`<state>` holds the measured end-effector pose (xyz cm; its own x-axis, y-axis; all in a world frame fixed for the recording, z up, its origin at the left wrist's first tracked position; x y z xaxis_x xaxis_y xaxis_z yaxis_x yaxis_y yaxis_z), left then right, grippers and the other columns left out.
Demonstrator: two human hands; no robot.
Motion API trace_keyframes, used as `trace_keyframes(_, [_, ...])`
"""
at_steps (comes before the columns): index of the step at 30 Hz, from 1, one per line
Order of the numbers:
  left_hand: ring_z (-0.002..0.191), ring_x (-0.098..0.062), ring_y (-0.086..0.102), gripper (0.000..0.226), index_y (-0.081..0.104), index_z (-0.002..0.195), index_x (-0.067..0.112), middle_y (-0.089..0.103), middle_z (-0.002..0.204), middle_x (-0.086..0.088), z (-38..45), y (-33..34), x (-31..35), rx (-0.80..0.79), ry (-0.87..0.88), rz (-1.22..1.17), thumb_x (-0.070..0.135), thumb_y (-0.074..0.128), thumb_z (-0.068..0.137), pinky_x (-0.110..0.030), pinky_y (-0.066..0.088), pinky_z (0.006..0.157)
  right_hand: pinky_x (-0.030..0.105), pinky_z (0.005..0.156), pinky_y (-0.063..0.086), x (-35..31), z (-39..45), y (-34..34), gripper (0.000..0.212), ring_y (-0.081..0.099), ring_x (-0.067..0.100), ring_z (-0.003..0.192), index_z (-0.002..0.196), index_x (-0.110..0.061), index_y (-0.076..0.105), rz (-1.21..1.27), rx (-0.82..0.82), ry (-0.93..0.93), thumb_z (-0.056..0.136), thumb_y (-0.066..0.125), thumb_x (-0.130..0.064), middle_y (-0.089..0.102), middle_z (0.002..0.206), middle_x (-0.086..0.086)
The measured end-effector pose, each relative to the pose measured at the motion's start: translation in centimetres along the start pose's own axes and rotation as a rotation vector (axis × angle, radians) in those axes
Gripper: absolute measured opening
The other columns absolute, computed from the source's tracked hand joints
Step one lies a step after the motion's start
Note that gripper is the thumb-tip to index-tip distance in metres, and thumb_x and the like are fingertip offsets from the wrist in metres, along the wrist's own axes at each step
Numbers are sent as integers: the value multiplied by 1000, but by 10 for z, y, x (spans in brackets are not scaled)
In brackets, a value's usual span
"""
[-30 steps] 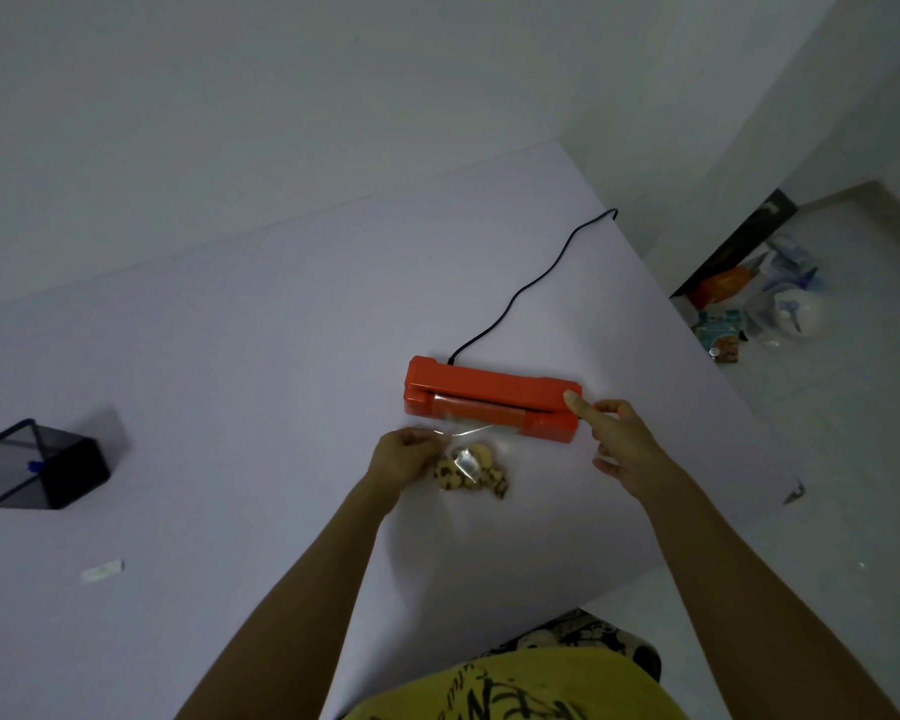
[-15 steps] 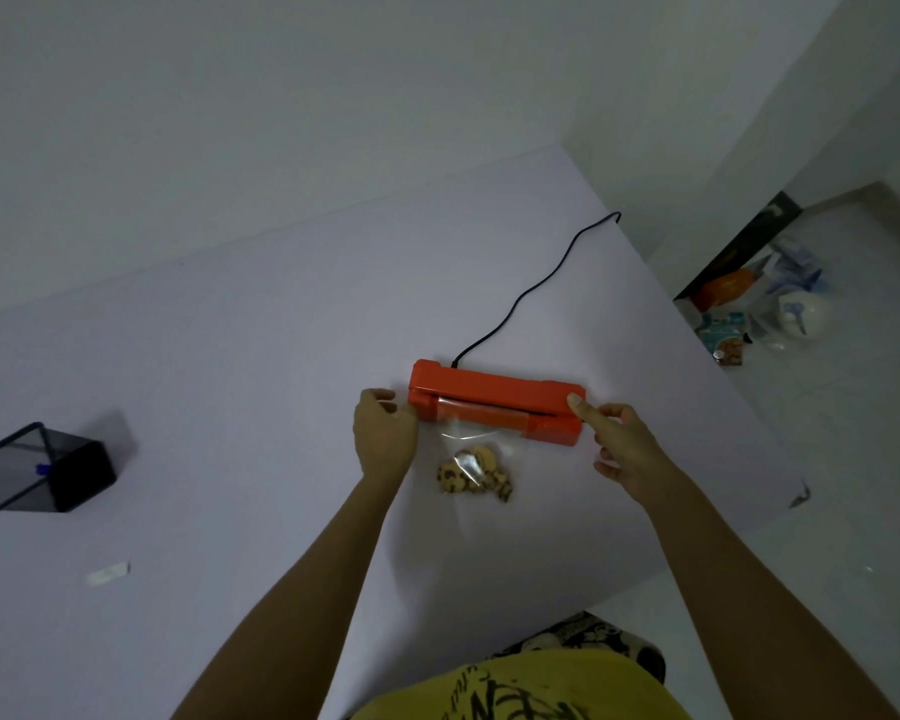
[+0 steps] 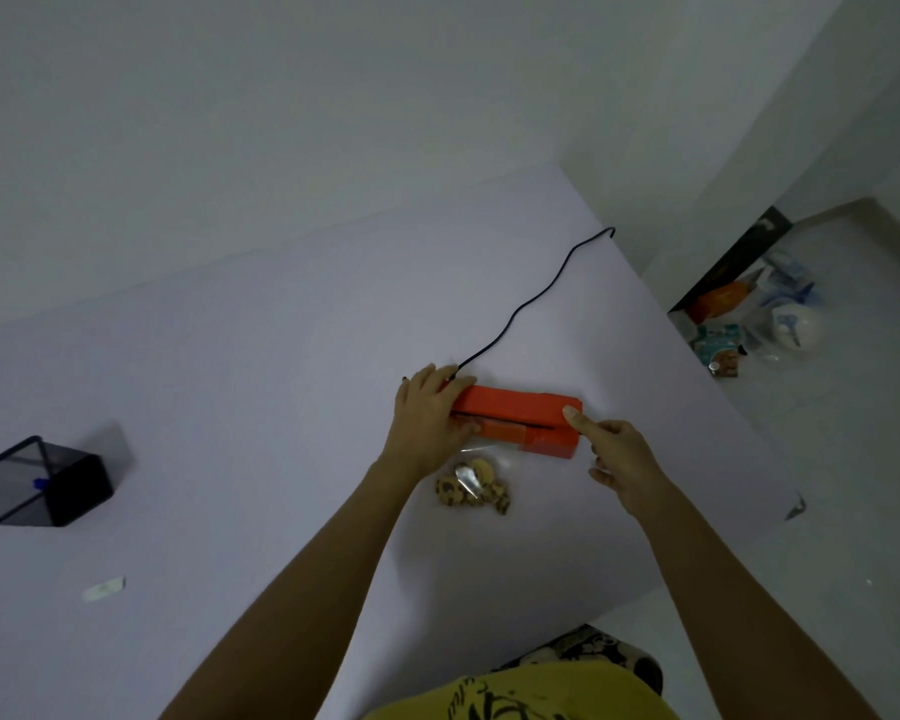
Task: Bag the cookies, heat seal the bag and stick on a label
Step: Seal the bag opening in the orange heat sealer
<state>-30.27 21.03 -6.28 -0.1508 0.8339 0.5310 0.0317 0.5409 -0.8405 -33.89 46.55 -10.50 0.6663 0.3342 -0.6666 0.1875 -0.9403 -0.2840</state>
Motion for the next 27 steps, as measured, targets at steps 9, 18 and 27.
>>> trace_keyframes(9, [136,-28,37,42,44,133,21,53,131,-5,1,-15,4,-44,-9,-105,28,55,93,-57,15,117,29,55,42,42,-21,6,60,46,18,53,79,-6,61,336,212,86,95,34,-57,54,63,6])
trace_keyframes(18, [100,-19,63,50,40,139,16,65,117,-2,-19,-60,-43,161,-229,-549,26,49,92,-28,48,82,36,80,51,52,-23,56,11,64,25,80,84,-8,70,101,-5,158,84,61,-13,69,82,10])
trace_keyframes(27, [133,-26,41,82,25,149,21,39,150,-6,-8,-13,-72,-240,-264,-592,3,69,81,-47,38,111,36,81,50,30,-34,82,5,64,26,93,86,-16,70,52,-119,13,85,65,-16,70,97,12])
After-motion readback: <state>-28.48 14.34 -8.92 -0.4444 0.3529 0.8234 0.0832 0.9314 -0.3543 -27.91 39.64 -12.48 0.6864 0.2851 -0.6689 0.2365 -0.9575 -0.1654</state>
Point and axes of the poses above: each hand's wrist, its own z-axis towards the middle knuckle, its own y-axis out of the palm, x = y × z, the point moved 9 cm from there along z, towards the middle knuckle
